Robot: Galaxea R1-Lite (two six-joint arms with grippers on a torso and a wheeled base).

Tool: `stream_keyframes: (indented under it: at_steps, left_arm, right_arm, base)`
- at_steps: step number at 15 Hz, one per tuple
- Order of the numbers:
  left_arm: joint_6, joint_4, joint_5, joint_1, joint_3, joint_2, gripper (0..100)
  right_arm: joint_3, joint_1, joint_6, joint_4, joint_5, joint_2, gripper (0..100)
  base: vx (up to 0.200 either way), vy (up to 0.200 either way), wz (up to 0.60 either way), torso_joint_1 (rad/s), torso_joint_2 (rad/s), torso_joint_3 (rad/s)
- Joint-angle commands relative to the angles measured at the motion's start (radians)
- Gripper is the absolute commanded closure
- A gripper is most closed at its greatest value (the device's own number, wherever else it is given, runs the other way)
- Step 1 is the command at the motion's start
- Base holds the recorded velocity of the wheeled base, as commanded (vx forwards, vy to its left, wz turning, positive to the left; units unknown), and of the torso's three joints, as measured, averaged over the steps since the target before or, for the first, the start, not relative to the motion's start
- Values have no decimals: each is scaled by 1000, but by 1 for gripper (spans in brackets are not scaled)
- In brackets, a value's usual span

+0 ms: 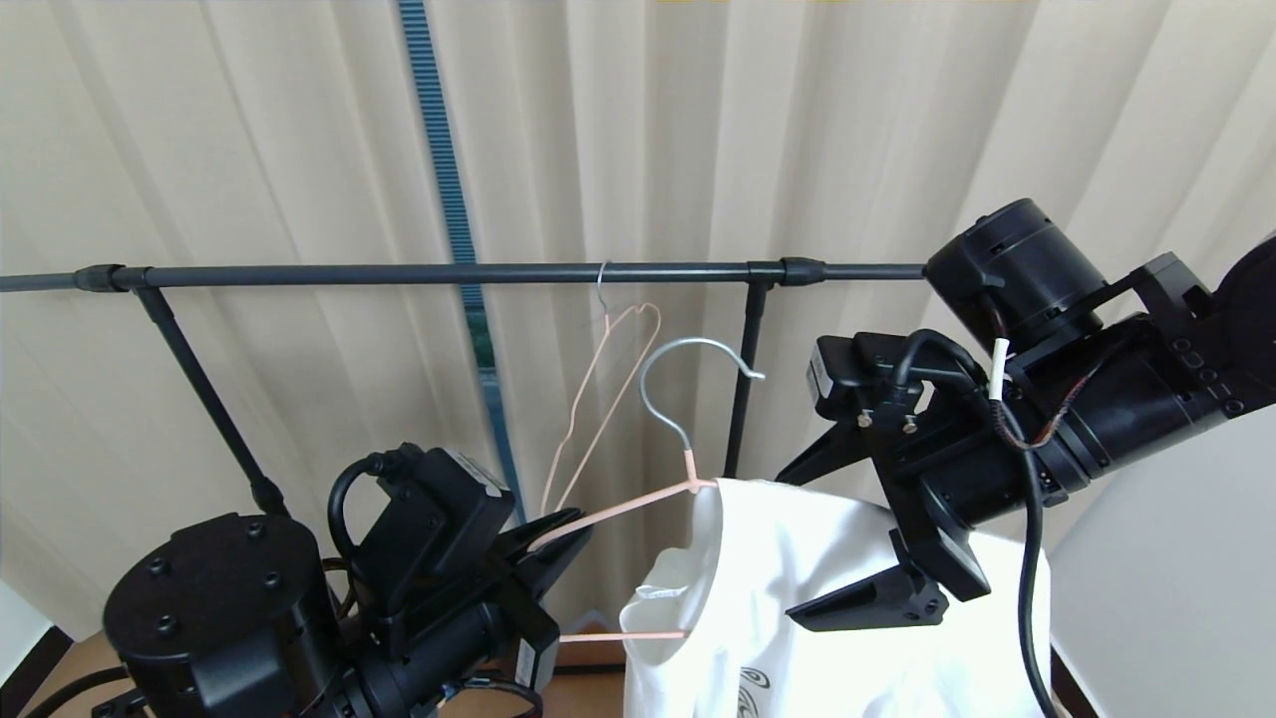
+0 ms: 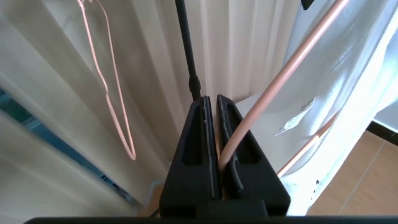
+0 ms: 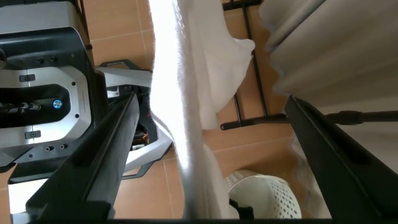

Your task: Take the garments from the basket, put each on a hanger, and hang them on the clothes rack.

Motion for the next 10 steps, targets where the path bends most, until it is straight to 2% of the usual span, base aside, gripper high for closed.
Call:
stream_keyframes:
  at_steps: [1,4,5,10]
  left_arm:
    - [0,0,0,0,1,3,100]
    - [0,-2,0,0,0,3,100]
    - [-1,-2,0,0,0,3,100]
    - [0,-2,0,0,-2,3,100]
  right_arm:
    - [-3,0,-1,0,0,3,0]
    - [-1,0,-1,0,0,-5,0]
    - [-1,0,-1,0,0,-5,100]
    - [-1,0,-1,2,0,-6,100]
  base:
    - [0,0,0,0,0,0]
    - [0,0,0,0,0,0]
    - [0,0,0,0,0,0]
    - [0,0,0,0,0,0]
